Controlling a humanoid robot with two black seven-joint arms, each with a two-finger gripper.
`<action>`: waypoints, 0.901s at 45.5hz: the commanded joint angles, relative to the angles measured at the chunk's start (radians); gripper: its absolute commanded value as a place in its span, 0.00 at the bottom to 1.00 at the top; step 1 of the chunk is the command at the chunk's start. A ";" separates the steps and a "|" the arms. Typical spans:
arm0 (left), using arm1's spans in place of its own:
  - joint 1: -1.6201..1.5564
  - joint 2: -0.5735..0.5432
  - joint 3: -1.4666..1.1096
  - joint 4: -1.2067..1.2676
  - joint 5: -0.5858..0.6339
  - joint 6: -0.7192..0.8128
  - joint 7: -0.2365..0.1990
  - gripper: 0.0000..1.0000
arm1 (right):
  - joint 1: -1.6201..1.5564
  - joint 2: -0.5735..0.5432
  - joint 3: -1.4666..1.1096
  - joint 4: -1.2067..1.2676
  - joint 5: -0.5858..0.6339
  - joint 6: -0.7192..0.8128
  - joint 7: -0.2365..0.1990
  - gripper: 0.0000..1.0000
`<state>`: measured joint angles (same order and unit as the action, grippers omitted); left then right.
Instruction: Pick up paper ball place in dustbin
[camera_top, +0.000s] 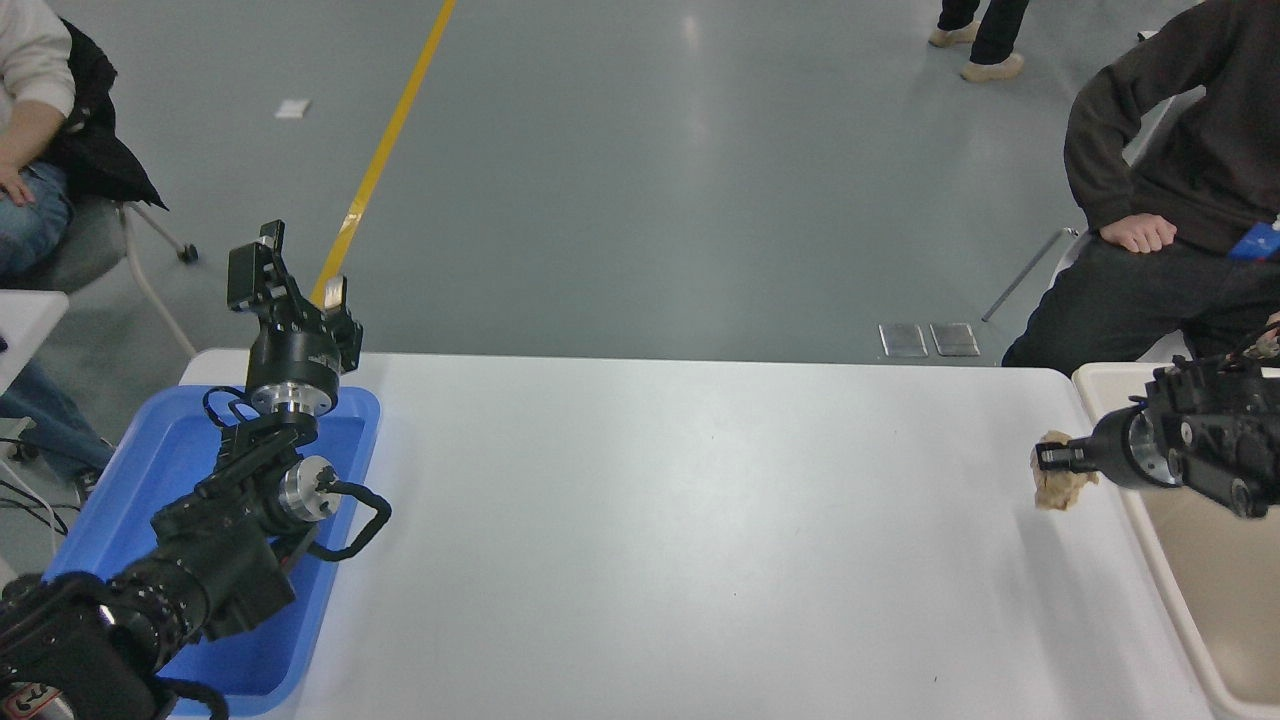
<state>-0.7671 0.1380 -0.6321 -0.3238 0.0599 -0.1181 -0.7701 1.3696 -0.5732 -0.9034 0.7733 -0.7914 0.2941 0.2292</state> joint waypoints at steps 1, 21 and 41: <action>0.000 0.000 0.000 0.000 0.000 0.000 0.000 1.00 | 0.341 -0.091 -0.158 0.279 -0.011 0.068 0.002 0.00; 0.000 0.000 0.000 0.000 0.000 0.000 0.000 1.00 | 0.769 -0.037 -0.315 0.483 -0.006 0.315 0.013 0.00; 0.000 0.000 0.000 0.000 0.000 0.000 0.000 1.00 | 0.852 -0.022 -0.315 0.492 -0.006 0.415 0.016 0.00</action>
<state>-0.7669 0.1380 -0.6322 -0.3236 0.0598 -0.1181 -0.7701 2.1747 -0.6045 -1.2104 1.2491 -0.7977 0.6668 0.2444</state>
